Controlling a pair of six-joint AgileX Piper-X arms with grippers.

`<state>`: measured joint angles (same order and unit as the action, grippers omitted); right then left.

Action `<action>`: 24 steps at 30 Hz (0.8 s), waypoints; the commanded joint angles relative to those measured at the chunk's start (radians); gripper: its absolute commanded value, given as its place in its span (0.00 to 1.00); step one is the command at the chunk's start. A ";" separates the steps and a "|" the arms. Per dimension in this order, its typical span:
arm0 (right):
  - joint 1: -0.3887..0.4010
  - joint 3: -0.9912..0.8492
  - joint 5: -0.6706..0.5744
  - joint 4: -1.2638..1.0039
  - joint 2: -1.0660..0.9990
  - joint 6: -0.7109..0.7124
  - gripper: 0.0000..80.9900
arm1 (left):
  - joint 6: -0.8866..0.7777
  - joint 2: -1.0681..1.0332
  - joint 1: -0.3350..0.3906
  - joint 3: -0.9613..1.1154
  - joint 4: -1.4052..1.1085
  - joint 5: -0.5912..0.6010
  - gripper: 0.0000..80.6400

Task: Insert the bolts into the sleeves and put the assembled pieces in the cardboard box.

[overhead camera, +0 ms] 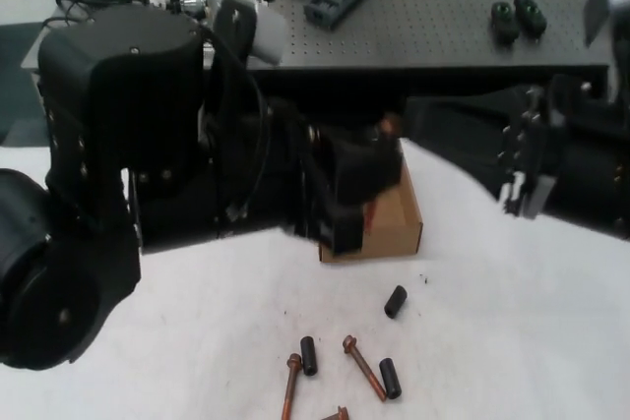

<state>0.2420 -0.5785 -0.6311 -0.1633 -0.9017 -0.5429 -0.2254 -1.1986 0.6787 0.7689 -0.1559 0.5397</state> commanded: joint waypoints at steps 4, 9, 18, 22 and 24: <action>-0.156 -0.010 0.004 0.215 0.131 0.025 0.57 | -0.131 -0.155 -0.042 0.105 -0.058 -0.295 0.01; -0.244 -0.010 0.152 0.508 0.217 0.198 0.57 | -0.160 -0.432 -0.090 0.379 0.156 -0.331 0.01; -0.251 -0.010 0.312 0.888 0.242 0.358 0.57 | 0.071 -0.920 -0.101 0.982 0.672 -0.449 0.01; -0.251 -0.010 0.311 0.909 0.242 0.358 0.57 | 0.108 -1.026 -0.101 1.123 0.774 -0.487 0.01; -0.251 -0.010 0.311 0.916 0.242 0.358 0.57 | 0.108 -1.057 -0.101 1.162 0.799 -0.485 0.01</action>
<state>-0.0047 -0.5785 -0.3227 0.7411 -0.6651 -0.1976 -0.1348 -2.2561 0.5771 1.8915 0.6267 0.0687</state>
